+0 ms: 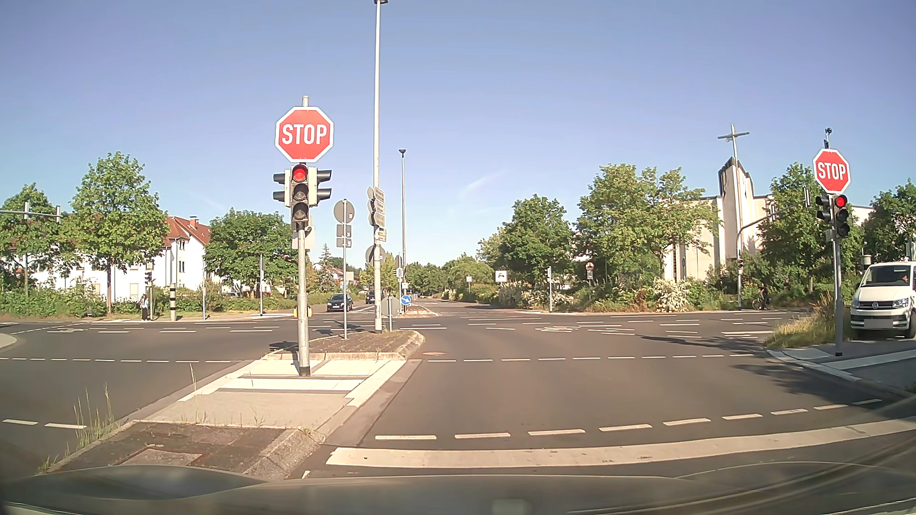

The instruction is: Follow the waypoints while adhering to traffic rules and regulations

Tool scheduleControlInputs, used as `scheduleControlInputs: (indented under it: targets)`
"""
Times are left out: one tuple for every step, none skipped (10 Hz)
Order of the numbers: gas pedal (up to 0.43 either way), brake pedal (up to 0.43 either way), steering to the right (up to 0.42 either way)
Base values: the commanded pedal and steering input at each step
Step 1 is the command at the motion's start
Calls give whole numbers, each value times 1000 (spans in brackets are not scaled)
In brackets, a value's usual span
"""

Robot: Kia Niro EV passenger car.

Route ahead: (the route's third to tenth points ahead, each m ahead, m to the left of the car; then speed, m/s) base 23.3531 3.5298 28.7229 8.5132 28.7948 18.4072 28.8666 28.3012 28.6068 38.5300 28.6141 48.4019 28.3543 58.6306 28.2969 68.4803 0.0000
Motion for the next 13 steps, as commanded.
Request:
scheduleControlInputs:
  targets:
    - [0,305,12]
    - [0,305,12]
    - [0,305,12]
    - [0,305,12]
    - [0,305,12]
    - [0,305,12]
    - [0,305,12]
    - [0,305,12]
    - [0,305,12]
    - [0,305,12]
    - [0,305,12]
    - [0,305,12]
    - [0,305,12]
